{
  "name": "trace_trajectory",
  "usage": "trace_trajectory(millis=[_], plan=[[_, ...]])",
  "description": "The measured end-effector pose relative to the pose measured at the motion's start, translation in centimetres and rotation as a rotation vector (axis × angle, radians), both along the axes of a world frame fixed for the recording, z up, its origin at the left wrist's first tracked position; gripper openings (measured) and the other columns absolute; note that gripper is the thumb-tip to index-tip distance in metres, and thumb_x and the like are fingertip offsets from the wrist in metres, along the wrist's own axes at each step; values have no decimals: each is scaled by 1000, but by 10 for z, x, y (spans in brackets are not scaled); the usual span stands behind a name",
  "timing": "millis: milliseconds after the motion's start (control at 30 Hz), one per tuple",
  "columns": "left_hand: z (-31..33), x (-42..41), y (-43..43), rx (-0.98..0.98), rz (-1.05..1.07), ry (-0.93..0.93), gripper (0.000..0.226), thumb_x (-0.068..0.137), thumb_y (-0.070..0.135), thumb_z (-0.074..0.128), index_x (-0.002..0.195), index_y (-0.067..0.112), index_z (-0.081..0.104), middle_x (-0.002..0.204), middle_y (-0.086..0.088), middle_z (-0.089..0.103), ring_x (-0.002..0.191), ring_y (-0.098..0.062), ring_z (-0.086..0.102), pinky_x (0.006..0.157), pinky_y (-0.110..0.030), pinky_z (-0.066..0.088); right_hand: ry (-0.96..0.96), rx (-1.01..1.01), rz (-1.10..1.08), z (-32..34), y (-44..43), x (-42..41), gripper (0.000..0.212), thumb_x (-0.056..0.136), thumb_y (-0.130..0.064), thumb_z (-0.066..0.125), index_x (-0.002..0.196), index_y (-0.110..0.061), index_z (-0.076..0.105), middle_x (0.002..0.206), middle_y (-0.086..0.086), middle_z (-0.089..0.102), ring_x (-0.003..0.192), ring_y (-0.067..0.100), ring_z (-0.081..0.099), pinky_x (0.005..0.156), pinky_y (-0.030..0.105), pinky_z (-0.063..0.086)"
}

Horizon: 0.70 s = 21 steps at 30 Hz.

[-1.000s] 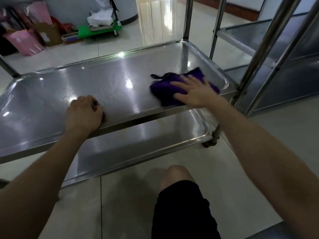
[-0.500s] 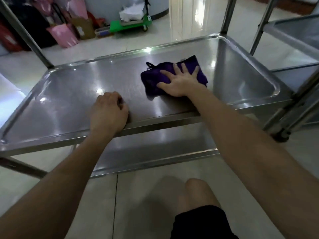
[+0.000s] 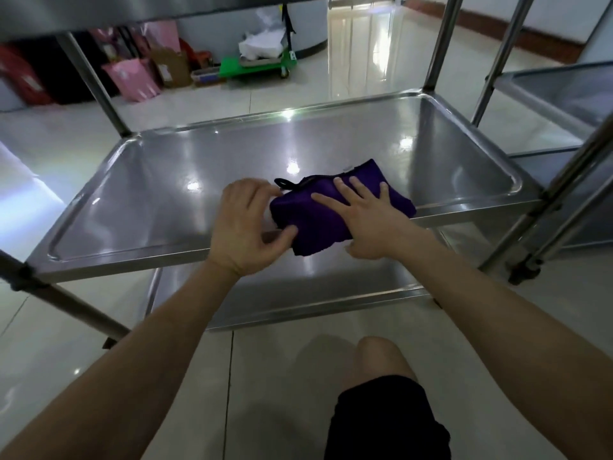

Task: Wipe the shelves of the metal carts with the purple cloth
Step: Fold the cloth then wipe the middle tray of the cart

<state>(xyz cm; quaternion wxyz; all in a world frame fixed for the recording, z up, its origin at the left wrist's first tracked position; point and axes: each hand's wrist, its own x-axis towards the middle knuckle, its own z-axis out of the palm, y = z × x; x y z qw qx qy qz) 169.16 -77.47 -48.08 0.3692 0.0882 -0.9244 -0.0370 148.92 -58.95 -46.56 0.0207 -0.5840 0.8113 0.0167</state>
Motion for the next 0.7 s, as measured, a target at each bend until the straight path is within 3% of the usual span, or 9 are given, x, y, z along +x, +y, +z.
trace_trajectory(millis=[67, 133, 233, 300, 400, 467, 533, 600, 700], plan=[[-20, 5, 11, -166, -77, -180, 78, 84, 60, 80, 141, 9, 64, 139, -12, 63, 132, -32, 58, 118, -49, 39, -6, -19, 6, -1, -1, -3, 114, 94, -36, 76, 167, -51, -10, 181, 8, -6, 166, 39, -5, 123, 82, 10], [-34, 5, 22, -250, -24, -278, 77, 85, 53, 83, 147, 12, 63, 144, -13, 64, 136, -35, 59, 122, -54, 38, -33, -5, 4, 2, -2, -5, 113, 94, -39, 78, 168, -53, -7, 181, 7, -5, 166, 38, -4, 123, 81, 9], [-31, -5, 29, -194, -17, -133, 46, 90, 31, 79, 133, 13, 72, 129, -10, 70, 123, -35, 65, 116, -52, 44, -40, -1, 4, 8, 3, -4, 112, 93, -42, 80, 169, -51, -1, 182, 5, -1, 167, 35, 1, 126, 77, 12], [-21, -8, 38, -150, -65, -67, 33, 91, 22, 71, 123, 12, 74, 121, -9, 70, 116, -35, 66, 111, -52, 46, -30, -14, 34, 13, 14, 3, 109, 95, -33, 78, 170, -49, -1, 182, 4, 7, 167, 32, 10, 127, 70, 21], [-5, 3, 47, 89, -102, 25, 33, 90, 19, 61, 119, 10, 72, 121, -7, 72, 116, -30, 65, 107, -50, 50, -72, -154, 62, 19, 40, 13, 113, 88, -8, 73, 171, -44, 6, 174, 3, 34, 151, 29, 44, 114, 52, 46], [7, 19, 49, 327, -83, 101, 29, 95, 19, 60, 122, 14, 68, 121, 1, 73, 116, -21, 67, 101, -44, 56, -190, -384, -18, 22, 62, 17, 93, 86, -5, 74, 164, -36, 34, 155, 1, 53, 129, 27, 60, 101, 42, 53], [18, 36, 49, 471, -89, 188, 16, 101, 17, 64, 116, 22, 64, 107, 19, 72, 102, -3, 68, 87, -29, 57, -243, -613, -146, 21, 81, 30, 51, 91, -14, 78, 137, -30, 62, 126, -7, 66, 110, 16, 66, 89, 33, 52], [25, 55, 49, 520, -78, 291, 11, 104, 21, 61, 113, 28, 60, 96, 29, 68, 91, 4, 67, 76, -13, 51, -338, -782, -189, 16, 90, 57, 27, 93, -22, 81, 115, -33, 72, 106, -19, 70, 98, 4, 66, 82, 23, 51], [24, 88, 45, 582, -15, 423, 6, 108, 28, 57, 111, 34, 58, 95, 30, 67, 88, 5, 65, 75, -9, 47, -567, -948, -73, 11, 85, 107, 23, 91, -23, 83, 107, -34, 72, 98, -23, 74, 98, 3, 71, 81, 10, 49]])
